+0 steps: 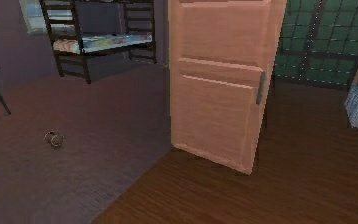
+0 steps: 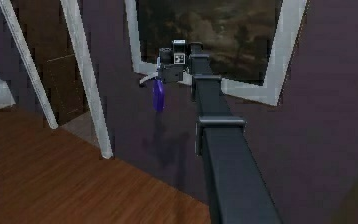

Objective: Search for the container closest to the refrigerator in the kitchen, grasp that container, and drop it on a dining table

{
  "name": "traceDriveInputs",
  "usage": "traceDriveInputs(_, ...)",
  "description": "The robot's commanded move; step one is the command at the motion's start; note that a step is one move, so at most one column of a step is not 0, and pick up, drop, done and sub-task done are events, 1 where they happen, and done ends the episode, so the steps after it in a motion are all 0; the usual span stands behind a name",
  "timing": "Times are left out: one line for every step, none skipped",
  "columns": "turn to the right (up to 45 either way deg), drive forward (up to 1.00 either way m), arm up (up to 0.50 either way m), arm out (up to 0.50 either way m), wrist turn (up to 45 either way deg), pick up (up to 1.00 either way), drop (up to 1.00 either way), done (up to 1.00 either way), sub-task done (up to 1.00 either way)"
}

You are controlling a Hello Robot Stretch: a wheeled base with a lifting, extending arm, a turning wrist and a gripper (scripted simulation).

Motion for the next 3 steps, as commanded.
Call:
traceDriveInputs(0.0, 0.30, 0.00, 0.00, 0.0, 0.00, 0.00, 0.00, 0.00)
traceDriveInputs(-45.0, 0.00, 0.00, 0.00, 0.0, 0.00, 0.00, 0.00, 0.00)
traceDriveInputs(-9.0, 0.00, 0.00, 0.00, 0.0, 0.00, 0.00, 0.00, 0.00)
